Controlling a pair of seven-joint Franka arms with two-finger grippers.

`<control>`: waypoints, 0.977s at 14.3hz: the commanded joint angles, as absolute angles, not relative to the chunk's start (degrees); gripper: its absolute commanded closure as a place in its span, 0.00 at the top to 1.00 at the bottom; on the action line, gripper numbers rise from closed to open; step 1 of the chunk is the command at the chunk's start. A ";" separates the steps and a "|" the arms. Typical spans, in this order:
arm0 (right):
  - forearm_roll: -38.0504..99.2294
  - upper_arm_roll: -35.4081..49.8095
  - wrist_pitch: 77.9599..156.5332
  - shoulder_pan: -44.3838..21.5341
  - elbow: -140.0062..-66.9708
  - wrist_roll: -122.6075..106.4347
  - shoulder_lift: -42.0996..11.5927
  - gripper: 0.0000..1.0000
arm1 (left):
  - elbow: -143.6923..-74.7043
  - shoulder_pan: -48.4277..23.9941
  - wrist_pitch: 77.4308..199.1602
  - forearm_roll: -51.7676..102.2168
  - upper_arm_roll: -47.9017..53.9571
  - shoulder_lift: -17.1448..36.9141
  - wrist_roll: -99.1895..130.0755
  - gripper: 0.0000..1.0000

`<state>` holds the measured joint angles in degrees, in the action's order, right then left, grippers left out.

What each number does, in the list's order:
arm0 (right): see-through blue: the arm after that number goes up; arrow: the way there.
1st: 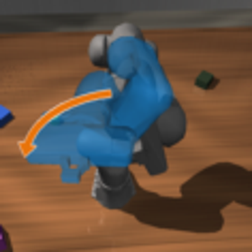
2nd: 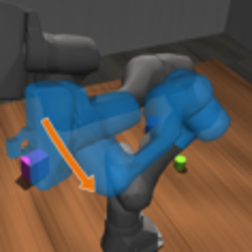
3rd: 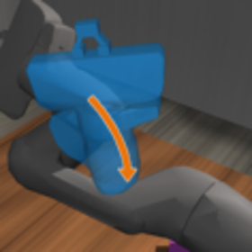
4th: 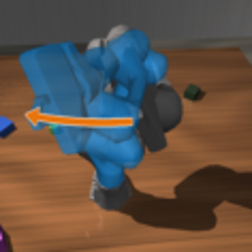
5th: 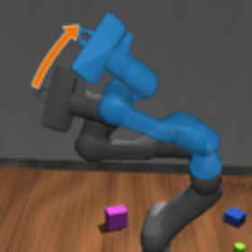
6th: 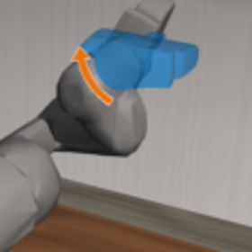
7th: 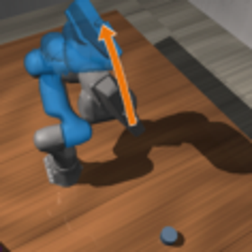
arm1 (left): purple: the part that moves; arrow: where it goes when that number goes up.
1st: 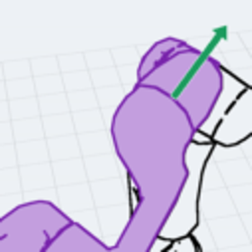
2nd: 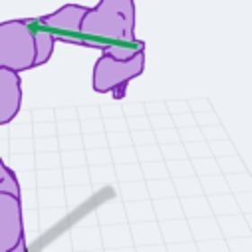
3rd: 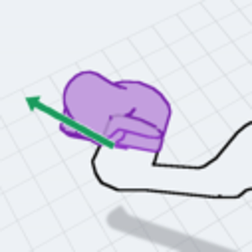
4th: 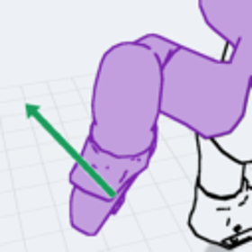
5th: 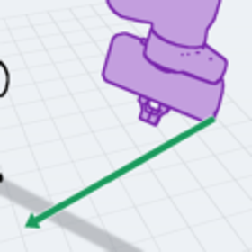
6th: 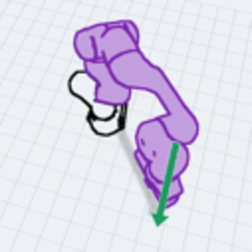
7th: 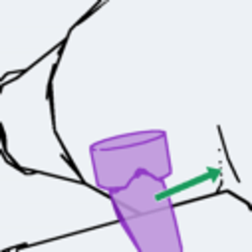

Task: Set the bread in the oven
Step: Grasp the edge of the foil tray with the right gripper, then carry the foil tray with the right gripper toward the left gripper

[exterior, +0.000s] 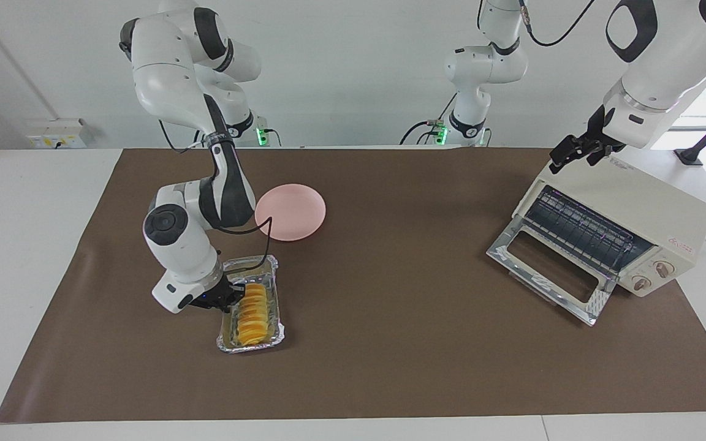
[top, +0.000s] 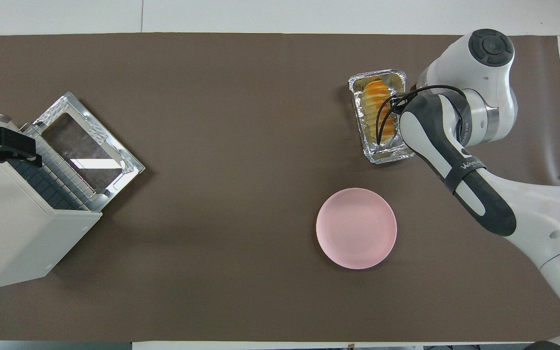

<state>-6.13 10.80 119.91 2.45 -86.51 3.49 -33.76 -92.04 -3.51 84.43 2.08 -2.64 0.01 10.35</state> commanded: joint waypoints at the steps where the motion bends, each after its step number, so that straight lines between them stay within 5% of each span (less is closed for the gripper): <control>1: -6.50 12.04 109.38 2.11 -80.28 4.57 -32.34 0.00 | -93.87 -2.99 85.52 2.37 -2.37 -1.67 10.37 1.00; 7: -0.89 12.48 99.41 -9.20 -68.57 18.60 -33.13 0.00 | -93.87 -2.99 85.52 2.46 -2.37 -1.67 10.37 1.00; 14: 2.46 12.39 113.01 -23.98 -72.06 39.62 -34.62 0.00 | -93.87 -2.99 85.52 2.37 -2.37 -1.67 10.37 1.00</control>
<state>1.11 12.51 109.08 -23.19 -70.65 37.75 -33.24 -92.04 -3.51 84.43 2.08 -2.64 0.01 10.35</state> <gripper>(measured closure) 0.987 0.000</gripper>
